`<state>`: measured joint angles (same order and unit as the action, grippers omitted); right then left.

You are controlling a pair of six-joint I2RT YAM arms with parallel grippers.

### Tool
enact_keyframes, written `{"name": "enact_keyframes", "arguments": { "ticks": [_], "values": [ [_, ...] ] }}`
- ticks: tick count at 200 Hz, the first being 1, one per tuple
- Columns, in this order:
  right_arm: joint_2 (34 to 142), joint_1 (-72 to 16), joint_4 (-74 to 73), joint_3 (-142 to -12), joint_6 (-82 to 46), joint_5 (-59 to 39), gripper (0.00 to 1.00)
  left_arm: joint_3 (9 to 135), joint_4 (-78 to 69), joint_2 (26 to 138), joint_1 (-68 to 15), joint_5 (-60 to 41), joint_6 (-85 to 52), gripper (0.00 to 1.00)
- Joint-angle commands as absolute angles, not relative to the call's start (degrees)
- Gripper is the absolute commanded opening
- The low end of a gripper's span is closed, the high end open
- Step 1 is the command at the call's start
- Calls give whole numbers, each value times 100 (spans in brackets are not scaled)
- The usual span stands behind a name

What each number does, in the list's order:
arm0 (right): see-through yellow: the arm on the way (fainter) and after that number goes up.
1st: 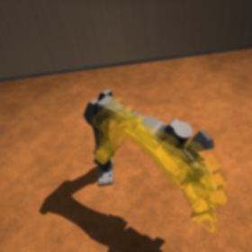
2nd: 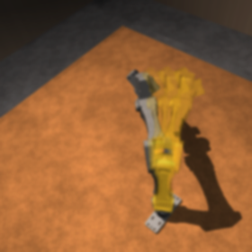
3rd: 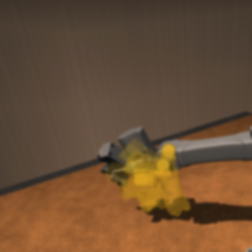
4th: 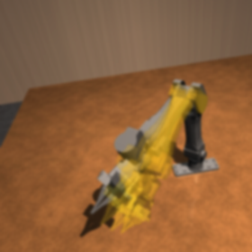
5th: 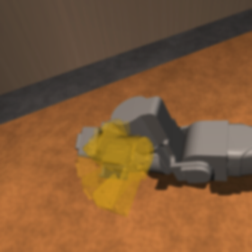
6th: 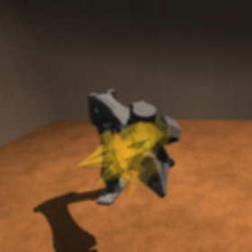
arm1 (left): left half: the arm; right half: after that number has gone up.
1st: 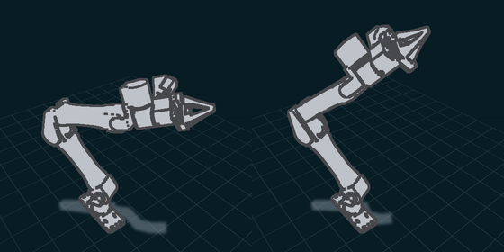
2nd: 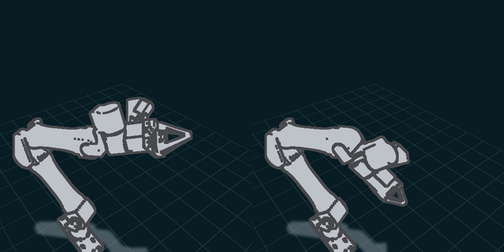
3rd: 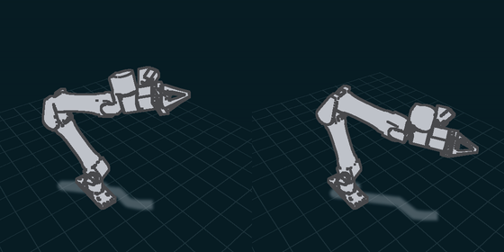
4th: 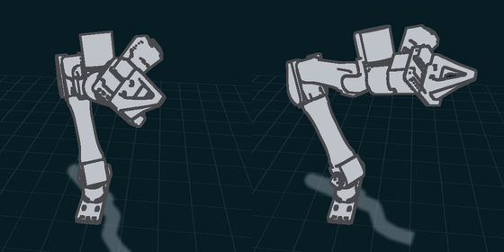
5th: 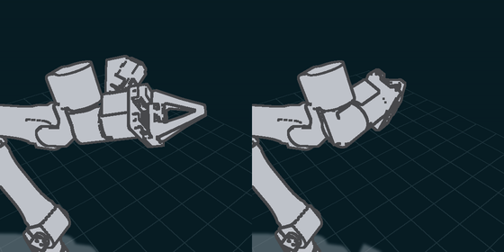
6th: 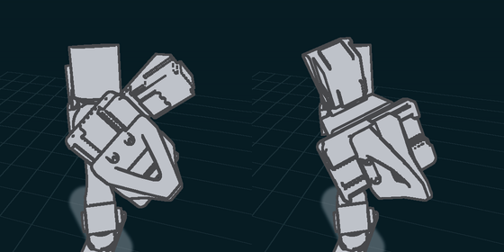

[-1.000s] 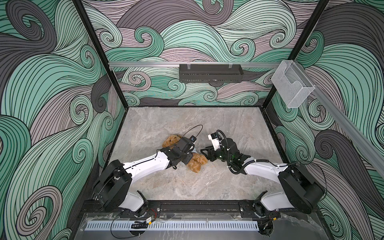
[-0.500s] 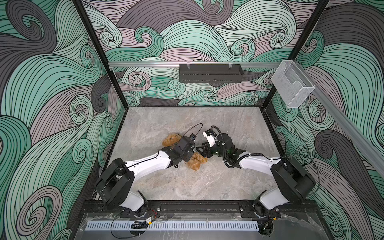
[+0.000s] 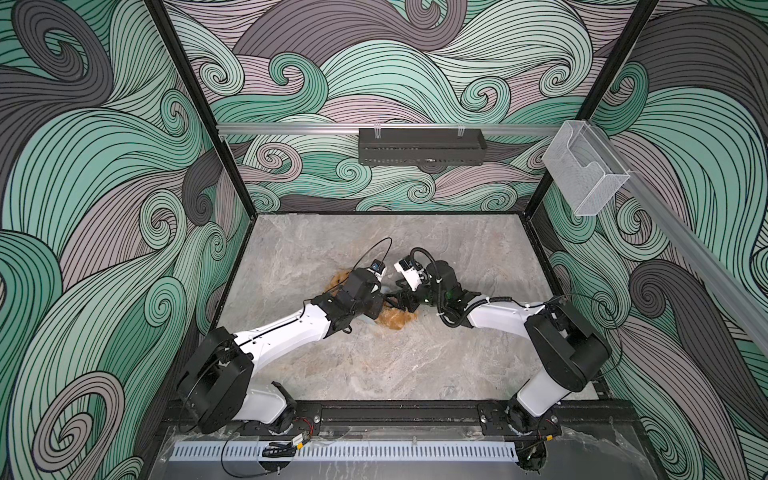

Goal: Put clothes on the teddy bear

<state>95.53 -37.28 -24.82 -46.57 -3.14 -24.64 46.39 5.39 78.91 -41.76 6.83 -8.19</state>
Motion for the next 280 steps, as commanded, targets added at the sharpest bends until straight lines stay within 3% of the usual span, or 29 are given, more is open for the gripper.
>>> {"name": "enact_keyframes", "arguments": {
  "ticks": [1, 40, 119, 144, 177, 223, 280],
  "values": [
    [9707, -3810, -2629, -4775, 11, -2714, 78, 4602, 174, 7763, -4166, 348, -875, 0],
    [9843, -3922, -2960, -4532, 31, -2551, 77, 4594, 87, 7695, -4164, 189, -1026, 0],
    [10105, -4011, -3234, -4541, -1345, -412, 63, 4268, -217, 7488, -4164, -1076, -347, 0],
    [10062, -4018, -3313, -4366, -1357, -6, 59, 4261, -137, 7461, -4166, -855, -290, 0],
    [9772, -3841, -3405, -4022, -474, -940, 59, 4250, 143, 7344, -4166, -45, -78, 0],
    [9827, -3793, -3662, -3986, -563, -2021, 61, 4031, -351, 7197, -4166, -753, 417, 0],
    [10180, -3954, -4144, -4126, -1116, -1890, 69, 4489, -478, 7695, -4166, -1583, 588, 0]
  ]
}}
